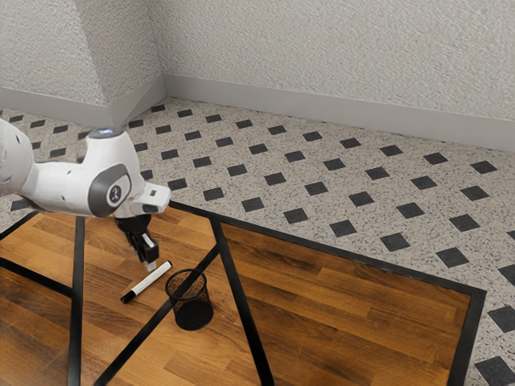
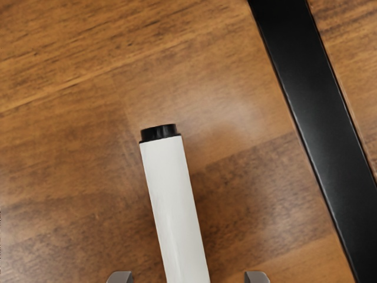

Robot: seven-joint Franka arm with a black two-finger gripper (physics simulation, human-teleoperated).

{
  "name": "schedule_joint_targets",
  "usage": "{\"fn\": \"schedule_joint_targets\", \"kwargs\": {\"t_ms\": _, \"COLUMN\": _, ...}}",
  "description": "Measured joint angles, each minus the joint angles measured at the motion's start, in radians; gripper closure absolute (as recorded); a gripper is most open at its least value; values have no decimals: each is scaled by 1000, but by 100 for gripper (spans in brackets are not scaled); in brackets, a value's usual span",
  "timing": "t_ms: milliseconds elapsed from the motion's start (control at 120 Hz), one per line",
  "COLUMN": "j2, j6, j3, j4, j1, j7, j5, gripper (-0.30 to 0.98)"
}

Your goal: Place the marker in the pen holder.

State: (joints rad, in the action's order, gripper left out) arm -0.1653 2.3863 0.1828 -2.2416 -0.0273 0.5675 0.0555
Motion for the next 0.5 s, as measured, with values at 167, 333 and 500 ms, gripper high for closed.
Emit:
{"fn": "schedule_joint_targets", "kwargs": {"t_ms": 167, "j2": -75, "j6": 32, "j3": 0, "j4": 52, "j1": -6, "j7": -36, "j5": 39, "gripper": 48}}
{"fn": "schedule_joint_targets", "kwargs": {"t_ms": 333, "j2": -118, "j6": 48, "j3": 0, "j4": 66, "j1": -12, "j7": -63, "j5": 90, "gripper": 47}}
{"fn": "schedule_joint_targets", "kwargs": {"t_ms": 500, "j2": -141, "j6": 57, "j3": 0, "j4": 78, "j1": -13, "j7": -84, "j5": 107, "gripper": 48}}
